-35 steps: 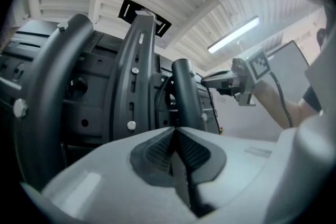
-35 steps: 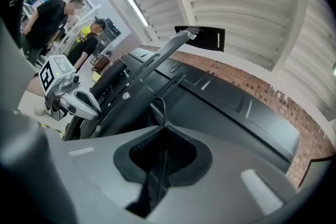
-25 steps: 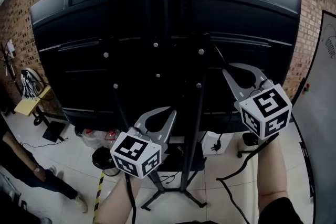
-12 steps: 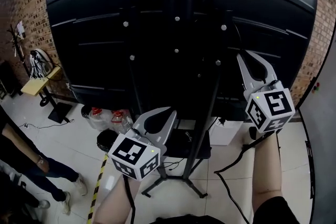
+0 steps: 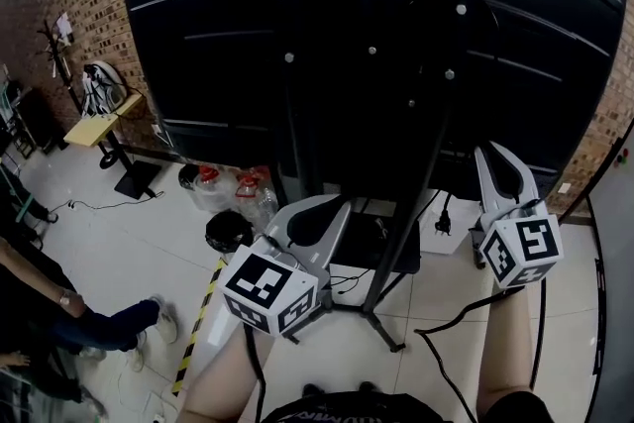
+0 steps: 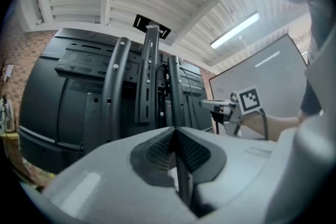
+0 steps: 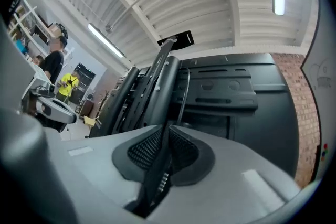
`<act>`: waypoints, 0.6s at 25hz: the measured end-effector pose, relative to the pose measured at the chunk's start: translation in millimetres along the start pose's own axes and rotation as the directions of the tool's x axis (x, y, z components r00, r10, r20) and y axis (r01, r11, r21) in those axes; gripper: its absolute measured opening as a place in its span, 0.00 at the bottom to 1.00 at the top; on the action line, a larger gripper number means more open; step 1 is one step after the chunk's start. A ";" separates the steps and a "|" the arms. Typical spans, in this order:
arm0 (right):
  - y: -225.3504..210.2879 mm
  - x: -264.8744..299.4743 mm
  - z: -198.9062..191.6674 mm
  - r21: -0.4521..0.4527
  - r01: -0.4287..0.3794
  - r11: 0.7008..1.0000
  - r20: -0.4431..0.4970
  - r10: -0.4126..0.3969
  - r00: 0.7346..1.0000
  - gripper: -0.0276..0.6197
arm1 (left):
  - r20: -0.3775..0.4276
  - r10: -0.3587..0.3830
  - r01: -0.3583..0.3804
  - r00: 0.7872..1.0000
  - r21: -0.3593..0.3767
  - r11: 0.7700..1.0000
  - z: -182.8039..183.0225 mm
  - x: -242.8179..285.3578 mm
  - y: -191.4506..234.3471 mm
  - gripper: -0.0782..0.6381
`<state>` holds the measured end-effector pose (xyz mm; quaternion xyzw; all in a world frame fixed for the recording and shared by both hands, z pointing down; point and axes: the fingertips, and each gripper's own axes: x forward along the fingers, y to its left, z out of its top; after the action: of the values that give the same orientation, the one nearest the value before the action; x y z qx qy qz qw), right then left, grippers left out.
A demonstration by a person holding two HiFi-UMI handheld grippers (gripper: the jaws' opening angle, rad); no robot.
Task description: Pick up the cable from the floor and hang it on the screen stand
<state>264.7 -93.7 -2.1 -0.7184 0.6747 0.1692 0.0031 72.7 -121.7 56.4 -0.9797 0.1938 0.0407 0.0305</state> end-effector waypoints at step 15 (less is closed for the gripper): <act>161.9 -71.3 -97.0 0.222 -0.296 0.929 0.003 0.302 0.953 0.06 | -0.144 0.119 -0.132 0.982 -0.087 0.987 -101.9 -74.3 -11.0 0.12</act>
<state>128.5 -61.8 143.2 -0.6051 0.7907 0.0807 0.0463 15.4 -91.2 165.1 -0.9664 0.2546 -0.0162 -0.0326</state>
